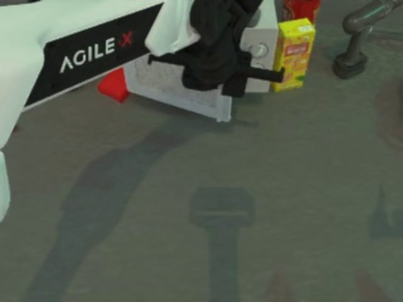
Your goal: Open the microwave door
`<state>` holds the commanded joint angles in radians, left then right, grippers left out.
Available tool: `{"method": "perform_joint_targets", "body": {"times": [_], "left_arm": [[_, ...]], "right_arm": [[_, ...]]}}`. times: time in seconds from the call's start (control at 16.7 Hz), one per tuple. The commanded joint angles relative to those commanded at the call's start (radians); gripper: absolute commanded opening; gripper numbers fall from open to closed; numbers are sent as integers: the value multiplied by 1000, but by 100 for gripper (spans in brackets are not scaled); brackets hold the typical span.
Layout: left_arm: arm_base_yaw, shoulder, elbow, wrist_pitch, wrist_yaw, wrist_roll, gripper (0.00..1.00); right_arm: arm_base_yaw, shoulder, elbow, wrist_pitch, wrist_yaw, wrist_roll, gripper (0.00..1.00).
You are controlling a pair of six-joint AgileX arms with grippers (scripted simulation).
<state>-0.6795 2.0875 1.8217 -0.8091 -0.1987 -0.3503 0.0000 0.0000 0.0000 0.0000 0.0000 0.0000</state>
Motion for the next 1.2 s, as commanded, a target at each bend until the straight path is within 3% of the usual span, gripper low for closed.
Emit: {"method": "perform_joint_targets", "body": {"times": [1.2], "left_arm": [[2, -18, -38, 14, 15, 23, 0]], "right_arm": [[0, 0, 0, 0, 0, 0, 100]]}}
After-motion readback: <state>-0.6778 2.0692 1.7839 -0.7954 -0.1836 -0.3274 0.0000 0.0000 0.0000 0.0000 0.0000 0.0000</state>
